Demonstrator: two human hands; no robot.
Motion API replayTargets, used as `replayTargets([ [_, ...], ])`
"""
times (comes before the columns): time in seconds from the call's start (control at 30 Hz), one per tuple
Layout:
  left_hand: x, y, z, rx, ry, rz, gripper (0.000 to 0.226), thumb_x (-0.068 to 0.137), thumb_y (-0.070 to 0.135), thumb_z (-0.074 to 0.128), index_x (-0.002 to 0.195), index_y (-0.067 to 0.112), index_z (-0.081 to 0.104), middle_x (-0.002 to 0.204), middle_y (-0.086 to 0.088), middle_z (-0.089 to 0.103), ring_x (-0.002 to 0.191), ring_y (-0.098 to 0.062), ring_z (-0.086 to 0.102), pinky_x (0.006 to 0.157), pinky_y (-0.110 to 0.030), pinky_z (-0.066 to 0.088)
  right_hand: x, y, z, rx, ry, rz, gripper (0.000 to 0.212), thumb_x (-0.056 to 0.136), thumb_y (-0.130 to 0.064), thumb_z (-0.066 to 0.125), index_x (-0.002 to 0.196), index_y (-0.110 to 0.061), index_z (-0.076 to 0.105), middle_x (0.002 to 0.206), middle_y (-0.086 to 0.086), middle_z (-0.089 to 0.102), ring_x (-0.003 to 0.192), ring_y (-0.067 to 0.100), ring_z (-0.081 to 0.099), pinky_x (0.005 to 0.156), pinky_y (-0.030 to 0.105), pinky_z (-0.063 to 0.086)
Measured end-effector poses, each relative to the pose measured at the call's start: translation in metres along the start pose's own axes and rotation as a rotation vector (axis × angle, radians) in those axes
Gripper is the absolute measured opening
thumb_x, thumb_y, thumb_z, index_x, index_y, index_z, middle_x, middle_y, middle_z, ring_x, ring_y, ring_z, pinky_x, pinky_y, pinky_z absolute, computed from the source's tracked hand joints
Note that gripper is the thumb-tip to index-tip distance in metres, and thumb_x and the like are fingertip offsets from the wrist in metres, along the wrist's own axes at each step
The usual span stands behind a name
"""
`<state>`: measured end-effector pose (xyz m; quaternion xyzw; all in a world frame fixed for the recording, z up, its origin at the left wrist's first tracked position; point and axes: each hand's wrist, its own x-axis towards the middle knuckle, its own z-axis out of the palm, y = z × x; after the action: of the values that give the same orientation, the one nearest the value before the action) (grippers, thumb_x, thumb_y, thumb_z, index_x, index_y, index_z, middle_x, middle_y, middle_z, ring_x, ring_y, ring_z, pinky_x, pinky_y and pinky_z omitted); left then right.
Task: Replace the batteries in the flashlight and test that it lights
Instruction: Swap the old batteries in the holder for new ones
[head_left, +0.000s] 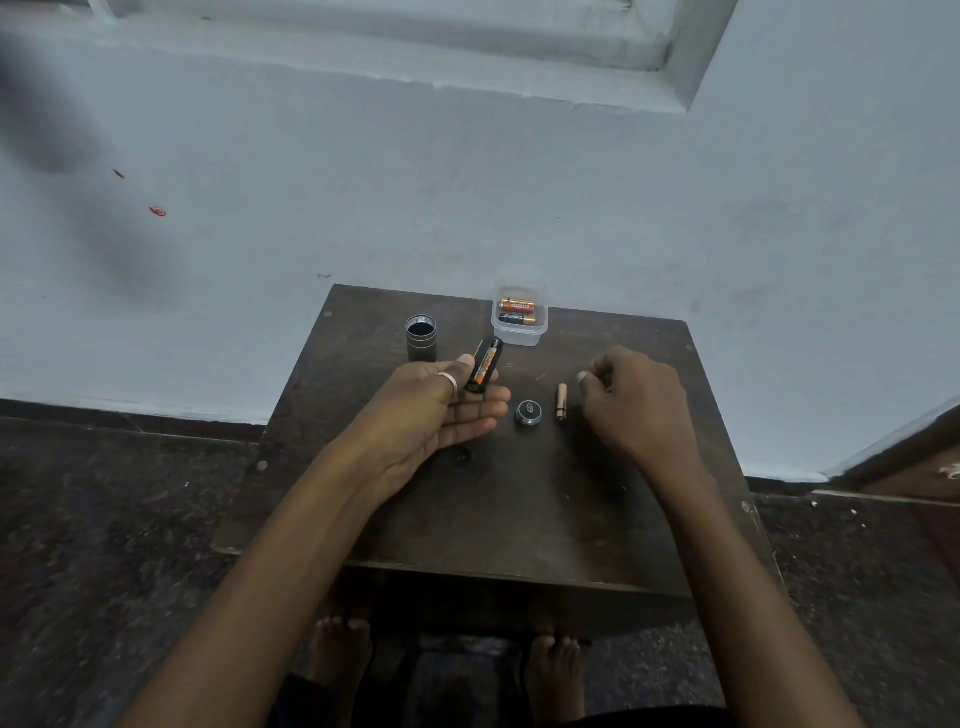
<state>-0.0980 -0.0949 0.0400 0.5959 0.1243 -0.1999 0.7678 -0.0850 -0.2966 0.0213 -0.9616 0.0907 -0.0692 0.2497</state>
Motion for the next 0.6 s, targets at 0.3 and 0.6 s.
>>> replayTargets([
  [0.3, -0.001, -0.001, 0.004, -0.05, -0.053, -0.008, 0.035, 0.106, 0.026, 0.04, 0.104, 0.006, 0.068, 0.078, -0.004, 0.075, 0.069, -0.01, 0.072, 0.065, -0.025, 0.06, -0.009, -0.027, -0.003, 0.563, -0.297, -0.237, 0.059, 0.075, -0.03, 0.085, 0.129, -0.023, 0.06, 0.119, -0.014, 0.067, 0.107, -0.006, 0.063, 0.09, 0.016, 0.052],
  [0.6, 0.0, -0.003, 0.007, -0.049, -0.066, 0.031, 0.028, 0.103, 0.026, 0.048, 0.107, 0.008, 0.069, 0.091, -0.007, 0.076, 0.075, -0.011, 0.072, 0.068, -0.027, 0.059, -0.013, -0.034, 0.011, 0.446, -0.091, -0.405, 0.06, 0.073, -0.025, 0.084, 0.128, -0.019, 0.06, 0.118, -0.008, 0.068, 0.107, -0.001, 0.062, 0.076, 0.011, 0.051],
])
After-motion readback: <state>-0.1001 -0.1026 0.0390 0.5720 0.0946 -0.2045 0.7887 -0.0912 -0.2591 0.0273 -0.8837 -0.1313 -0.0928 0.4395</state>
